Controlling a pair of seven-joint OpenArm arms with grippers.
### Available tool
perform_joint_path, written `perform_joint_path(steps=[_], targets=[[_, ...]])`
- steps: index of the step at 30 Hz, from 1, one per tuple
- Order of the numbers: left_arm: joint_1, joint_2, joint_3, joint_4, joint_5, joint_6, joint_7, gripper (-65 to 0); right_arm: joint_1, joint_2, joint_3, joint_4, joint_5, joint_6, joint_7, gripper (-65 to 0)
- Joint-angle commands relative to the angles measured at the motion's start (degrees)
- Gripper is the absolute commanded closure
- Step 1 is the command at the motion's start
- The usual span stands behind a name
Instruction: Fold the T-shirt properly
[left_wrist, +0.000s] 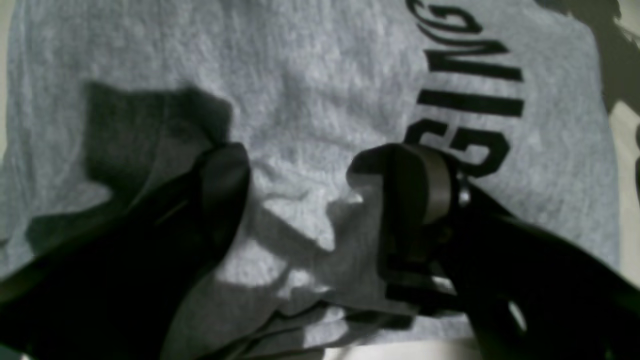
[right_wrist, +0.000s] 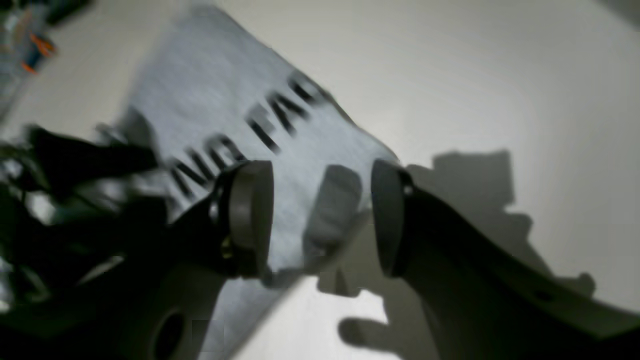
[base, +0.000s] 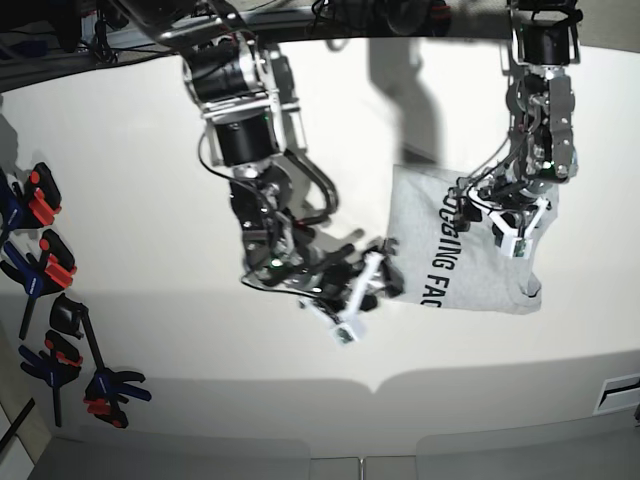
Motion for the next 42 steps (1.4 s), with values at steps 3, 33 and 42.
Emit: perform_joint_path(steps=[3,33,42], targets=[[-0.5,-1.6,-0.2,-0.5,10.2,2.1,4.0,-42.7,2.6,-1.6,-0.1,1.0,0.6,0.9,-3.5,-29.7],[-10.9,-32.3,11.1,-0.5,-4.4,-5.3,-0.6,-42.6,5.7,-1.6,-0.7,1.0,1.2,1.3,-4.3,-29.7],[-12.8,-17.1,5.5,-3.9,-10.0,18.8,0.3,-42.6,5.7,-1.5,3.3,2.7,6.6,1.3,-6.3,-29.7]])
